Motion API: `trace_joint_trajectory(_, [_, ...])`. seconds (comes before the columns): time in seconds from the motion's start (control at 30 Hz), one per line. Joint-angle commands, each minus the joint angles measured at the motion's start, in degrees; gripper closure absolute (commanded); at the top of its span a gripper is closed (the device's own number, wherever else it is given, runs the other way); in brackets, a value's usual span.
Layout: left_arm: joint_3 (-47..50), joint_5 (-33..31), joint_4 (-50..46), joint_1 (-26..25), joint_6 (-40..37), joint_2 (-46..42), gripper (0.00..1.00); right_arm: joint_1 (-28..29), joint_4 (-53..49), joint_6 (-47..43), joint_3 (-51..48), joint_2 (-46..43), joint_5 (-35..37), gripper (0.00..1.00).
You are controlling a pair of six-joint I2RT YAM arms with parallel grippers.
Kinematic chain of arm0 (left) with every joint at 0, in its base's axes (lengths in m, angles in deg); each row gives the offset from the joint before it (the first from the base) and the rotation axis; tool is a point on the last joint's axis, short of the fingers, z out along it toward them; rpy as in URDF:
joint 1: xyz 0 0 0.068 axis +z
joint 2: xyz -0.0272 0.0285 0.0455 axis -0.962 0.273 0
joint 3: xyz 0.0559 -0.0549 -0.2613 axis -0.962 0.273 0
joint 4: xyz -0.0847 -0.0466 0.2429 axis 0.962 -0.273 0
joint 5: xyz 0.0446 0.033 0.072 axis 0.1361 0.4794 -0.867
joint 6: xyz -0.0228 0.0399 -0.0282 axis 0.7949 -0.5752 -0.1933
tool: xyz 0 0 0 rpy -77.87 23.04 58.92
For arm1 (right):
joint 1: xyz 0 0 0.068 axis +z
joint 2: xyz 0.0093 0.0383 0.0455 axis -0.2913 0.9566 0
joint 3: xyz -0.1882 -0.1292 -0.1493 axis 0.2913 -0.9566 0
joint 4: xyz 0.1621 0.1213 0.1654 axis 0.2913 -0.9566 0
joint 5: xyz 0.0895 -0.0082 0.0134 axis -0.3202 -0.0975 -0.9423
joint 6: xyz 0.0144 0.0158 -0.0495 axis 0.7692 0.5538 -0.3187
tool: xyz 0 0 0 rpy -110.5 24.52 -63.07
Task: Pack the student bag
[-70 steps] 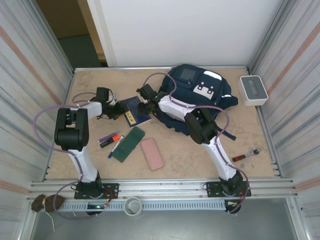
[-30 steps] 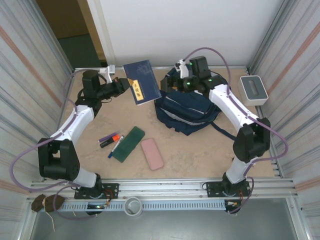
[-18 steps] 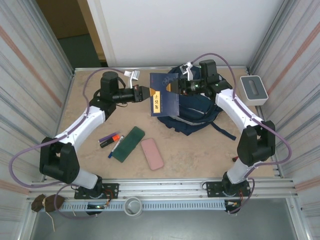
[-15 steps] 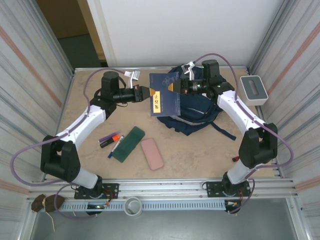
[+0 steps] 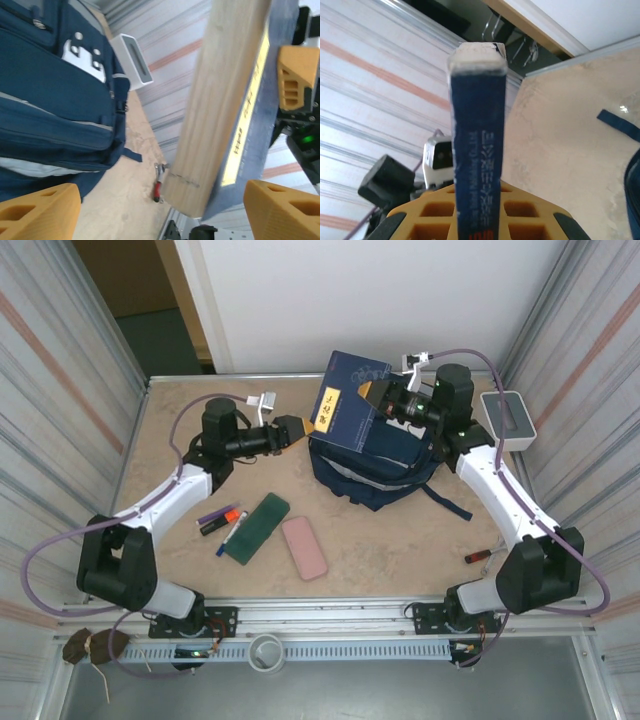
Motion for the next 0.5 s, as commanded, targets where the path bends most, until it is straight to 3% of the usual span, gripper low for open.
trace_joint_trajectory(0.0, [0.83,0.27,7.68,-0.77,5.61,-2.70,0.12,1.44,8.43,5.10,-1.26,-2.66,4.05,1.00])
trace_joint_trajectory(0.13, [0.19,0.86,11.41,-1.61,8.40,-1.57,0.05,2.91,13.11,8.62,-2.07,-1.98,4.08,1.00])
trace_joint_trajectory(0.23, [-0.39,1.28,14.73,-2.23,10.55,-0.48,0.08,3.85,15.81,10.16,-2.75,-1.48,4.24,1.00])
trace_joint_trajectory(0.47, [-0.86,-0.14,18.38,-1.55,12.23,-0.08,0.47,3.92,17.90,10.71,-5.88,-1.26,5.36,1.00])
